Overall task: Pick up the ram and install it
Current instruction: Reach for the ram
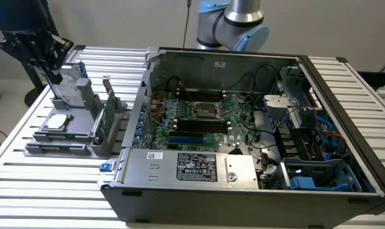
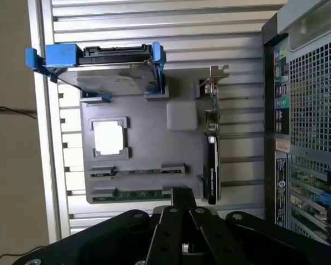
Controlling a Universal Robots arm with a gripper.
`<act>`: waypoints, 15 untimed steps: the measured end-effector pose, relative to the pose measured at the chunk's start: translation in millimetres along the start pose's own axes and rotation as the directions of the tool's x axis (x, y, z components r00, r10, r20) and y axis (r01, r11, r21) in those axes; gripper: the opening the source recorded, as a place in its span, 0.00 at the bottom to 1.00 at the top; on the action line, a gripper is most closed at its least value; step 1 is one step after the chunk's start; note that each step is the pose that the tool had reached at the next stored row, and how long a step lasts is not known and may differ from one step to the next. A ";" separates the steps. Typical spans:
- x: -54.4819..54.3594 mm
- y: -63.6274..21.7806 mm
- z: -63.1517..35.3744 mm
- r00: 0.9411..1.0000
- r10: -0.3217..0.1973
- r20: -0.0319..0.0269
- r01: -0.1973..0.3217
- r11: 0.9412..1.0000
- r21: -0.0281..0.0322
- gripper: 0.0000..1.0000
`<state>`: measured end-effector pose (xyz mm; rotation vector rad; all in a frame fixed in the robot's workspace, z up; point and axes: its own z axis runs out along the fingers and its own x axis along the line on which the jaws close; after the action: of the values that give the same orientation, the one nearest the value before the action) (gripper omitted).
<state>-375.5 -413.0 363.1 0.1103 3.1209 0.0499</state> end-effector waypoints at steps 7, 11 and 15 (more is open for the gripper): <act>31.7 -2.6 5.8 1.000 0.000 -0.001 0.000 1.000 0.007 0.11; 37.9 -5.0 9.0 1.000 0.000 -0.014 0.001 1.000 0.010 0.11; 37.6 -11.1 11.9 1.000 -0.004 -0.029 0.004 1.000 0.011 0.11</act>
<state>-413.6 -421.0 350.2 0.1039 3.1504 0.0347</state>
